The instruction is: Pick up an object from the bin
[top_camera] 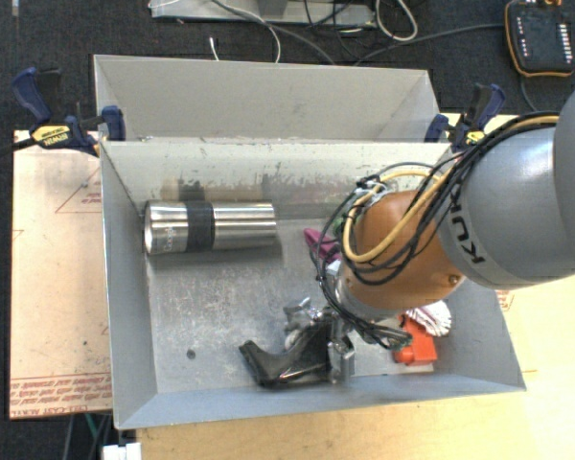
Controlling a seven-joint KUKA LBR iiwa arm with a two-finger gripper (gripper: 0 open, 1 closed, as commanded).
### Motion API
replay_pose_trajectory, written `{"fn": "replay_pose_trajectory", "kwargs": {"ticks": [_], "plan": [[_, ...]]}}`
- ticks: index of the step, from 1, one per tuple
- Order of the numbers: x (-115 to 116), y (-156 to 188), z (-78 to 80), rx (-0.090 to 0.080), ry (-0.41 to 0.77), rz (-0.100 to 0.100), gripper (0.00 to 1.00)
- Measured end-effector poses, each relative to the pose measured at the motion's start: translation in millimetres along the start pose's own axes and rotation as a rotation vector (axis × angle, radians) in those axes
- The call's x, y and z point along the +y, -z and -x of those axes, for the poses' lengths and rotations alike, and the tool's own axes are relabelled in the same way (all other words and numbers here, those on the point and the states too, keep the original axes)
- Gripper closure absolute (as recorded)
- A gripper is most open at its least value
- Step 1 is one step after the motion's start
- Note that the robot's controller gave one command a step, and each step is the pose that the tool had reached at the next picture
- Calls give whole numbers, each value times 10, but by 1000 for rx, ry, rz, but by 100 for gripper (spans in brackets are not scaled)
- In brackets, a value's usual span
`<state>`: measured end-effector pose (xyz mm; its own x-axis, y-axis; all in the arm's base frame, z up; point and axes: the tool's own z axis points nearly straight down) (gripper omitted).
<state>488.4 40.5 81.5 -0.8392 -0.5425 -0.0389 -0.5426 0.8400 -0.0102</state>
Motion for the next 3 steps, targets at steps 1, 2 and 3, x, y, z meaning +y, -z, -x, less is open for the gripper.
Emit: {"fn": "replay_pose_trajectory", "kwargs": {"ticks": [1,2,3], "plan": [[-4,110,-5,2,-2,1,100],[-4,188,1,0,-4,1,100],[-6,251,7,-1,-5,0,100]]}}
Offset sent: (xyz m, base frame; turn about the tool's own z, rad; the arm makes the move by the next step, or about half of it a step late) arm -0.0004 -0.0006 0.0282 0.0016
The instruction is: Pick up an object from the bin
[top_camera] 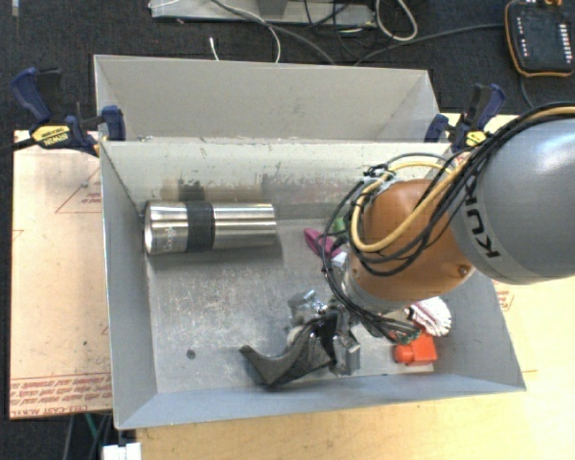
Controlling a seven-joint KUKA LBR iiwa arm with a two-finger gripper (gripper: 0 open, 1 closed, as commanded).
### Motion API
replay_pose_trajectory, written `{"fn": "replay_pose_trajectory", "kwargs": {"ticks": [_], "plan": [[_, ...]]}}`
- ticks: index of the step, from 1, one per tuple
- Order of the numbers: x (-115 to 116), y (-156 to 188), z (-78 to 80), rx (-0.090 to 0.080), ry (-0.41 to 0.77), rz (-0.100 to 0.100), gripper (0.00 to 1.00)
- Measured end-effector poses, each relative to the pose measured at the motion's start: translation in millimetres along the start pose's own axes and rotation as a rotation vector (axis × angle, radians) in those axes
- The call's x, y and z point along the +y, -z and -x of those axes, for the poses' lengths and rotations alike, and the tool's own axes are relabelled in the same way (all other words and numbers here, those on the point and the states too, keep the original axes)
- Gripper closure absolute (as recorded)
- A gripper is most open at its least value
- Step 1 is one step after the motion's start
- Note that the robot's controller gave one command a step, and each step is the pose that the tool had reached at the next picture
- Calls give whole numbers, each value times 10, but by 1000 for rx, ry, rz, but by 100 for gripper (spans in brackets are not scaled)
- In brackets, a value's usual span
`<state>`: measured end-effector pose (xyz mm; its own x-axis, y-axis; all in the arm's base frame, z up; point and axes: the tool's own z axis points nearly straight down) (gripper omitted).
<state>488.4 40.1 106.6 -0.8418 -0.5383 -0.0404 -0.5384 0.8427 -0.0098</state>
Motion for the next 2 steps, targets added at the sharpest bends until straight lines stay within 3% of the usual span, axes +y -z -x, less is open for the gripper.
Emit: {"fn": "replay_pose_trajectory", "kwargs": {"ticks": [2], "plan": [[1,124,14,-4,-4,0,100]]}}
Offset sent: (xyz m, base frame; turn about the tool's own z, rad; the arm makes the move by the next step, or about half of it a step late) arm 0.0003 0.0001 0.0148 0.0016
